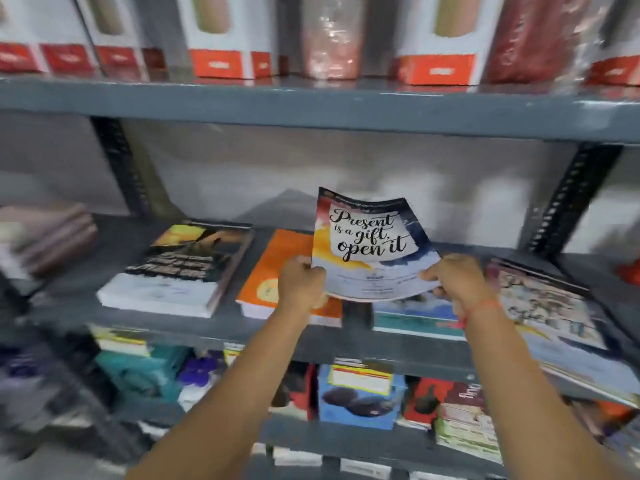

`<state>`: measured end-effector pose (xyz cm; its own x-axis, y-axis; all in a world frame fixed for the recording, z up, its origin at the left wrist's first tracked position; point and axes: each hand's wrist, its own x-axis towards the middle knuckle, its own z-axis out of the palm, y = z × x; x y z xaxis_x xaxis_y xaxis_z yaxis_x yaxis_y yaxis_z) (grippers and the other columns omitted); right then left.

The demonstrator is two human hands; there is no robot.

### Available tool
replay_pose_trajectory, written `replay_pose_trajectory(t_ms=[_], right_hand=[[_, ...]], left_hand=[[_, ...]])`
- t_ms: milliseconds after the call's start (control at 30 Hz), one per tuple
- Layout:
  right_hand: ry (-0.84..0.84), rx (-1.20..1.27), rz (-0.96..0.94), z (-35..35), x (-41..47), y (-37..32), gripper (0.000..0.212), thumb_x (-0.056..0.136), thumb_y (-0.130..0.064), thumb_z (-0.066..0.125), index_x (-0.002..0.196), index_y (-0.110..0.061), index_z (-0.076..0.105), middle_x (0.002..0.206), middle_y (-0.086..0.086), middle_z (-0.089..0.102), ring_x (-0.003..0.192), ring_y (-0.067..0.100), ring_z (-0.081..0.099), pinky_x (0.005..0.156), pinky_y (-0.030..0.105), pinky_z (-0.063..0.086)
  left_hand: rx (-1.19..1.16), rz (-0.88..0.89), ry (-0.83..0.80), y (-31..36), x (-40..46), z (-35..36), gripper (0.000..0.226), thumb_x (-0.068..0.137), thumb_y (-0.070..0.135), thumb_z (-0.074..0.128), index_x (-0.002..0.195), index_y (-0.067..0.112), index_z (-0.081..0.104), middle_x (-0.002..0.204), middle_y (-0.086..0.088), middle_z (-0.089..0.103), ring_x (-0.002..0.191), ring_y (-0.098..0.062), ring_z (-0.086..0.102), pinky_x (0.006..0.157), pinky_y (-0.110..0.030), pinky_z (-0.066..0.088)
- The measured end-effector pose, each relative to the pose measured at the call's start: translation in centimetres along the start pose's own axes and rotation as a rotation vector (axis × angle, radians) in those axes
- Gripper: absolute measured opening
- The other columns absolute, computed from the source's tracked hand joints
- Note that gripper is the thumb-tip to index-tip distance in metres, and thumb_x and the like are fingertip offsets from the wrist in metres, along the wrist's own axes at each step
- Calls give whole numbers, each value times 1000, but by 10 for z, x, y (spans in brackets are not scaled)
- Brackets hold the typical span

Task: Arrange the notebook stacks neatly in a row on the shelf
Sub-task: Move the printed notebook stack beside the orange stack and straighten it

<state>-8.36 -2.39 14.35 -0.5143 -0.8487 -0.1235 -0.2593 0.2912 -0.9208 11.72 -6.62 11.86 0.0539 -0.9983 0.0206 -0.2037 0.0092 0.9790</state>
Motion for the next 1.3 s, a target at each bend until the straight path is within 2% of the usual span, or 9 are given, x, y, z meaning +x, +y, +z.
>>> replay_pose_trajectory(t_ms=[133,233,433,500,600,767,1000,1100,1300], right_hand=[[-105,59,-70,126,-30,-40,36,70,8,62,51,-13,39,61,9,45,54,19,42,53,30,35],[-207,92,-59,205,-46,-59,36,74,8,59,59,-15,36,64,5,40,54,14,38,45,24,32],[-275,49,-50,311,-62,-75,25,70,1,64,80,-9,44,65,1,39,56,15,37,49,24,28],[-285,65,-38,331,-64,-77,29,72,0,63,92,-8,43,68,0,39,58,14,37,51,24,30],[-288,-10,-10,349,-66,-77,38,80,1,58,116,0,43,96,6,45,86,19,43,75,30,40],[-282,-235,45,363,-65,-64,52,82,-7,60,127,2,37,128,17,52,104,28,53,78,29,40],[-326,-529,62,363,-67,-61,73,78,-27,66,134,-4,27,135,16,45,119,33,52,87,35,46],[-286,-593,-14,362,-75,-66,67,81,-26,64,133,-8,27,135,18,39,121,36,48,93,37,44],[-97,-451,-125,318,-65,-65,49,87,-23,53,130,-8,35,128,18,49,112,40,54,90,42,46]], left_hand=[[63,-11,124,-25,42,-130,19,65,0,46,51,13,44,55,3,36,60,-20,30,57,-27,24],[78,-52,206,-39,66,-206,29,72,-1,49,48,16,44,54,-1,39,55,-19,33,53,-28,26],[156,-102,288,-76,99,-293,25,74,-1,50,54,11,40,48,-2,36,53,-19,27,44,-22,27],[188,-114,265,-89,112,-309,22,77,-3,47,62,12,43,58,-7,34,61,-25,29,52,-26,28],[288,-92,175,-105,126,-325,13,68,7,45,60,13,37,64,-11,26,67,-20,23,61,-34,20],[483,-176,93,-124,127,-333,18,77,9,45,83,16,61,81,-18,60,74,-34,51,62,-32,35],[845,-251,36,-124,127,-335,33,84,26,45,112,20,60,134,-17,43,125,-39,34,100,-48,33],[989,-273,63,-114,128,-331,40,87,24,43,125,17,52,140,-15,37,129,-38,31,102,-49,32],[1028,-77,203,-85,118,-282,36,85,16,46,117,6,57,129,-21,45,121,-40,37,99,-49,33]])
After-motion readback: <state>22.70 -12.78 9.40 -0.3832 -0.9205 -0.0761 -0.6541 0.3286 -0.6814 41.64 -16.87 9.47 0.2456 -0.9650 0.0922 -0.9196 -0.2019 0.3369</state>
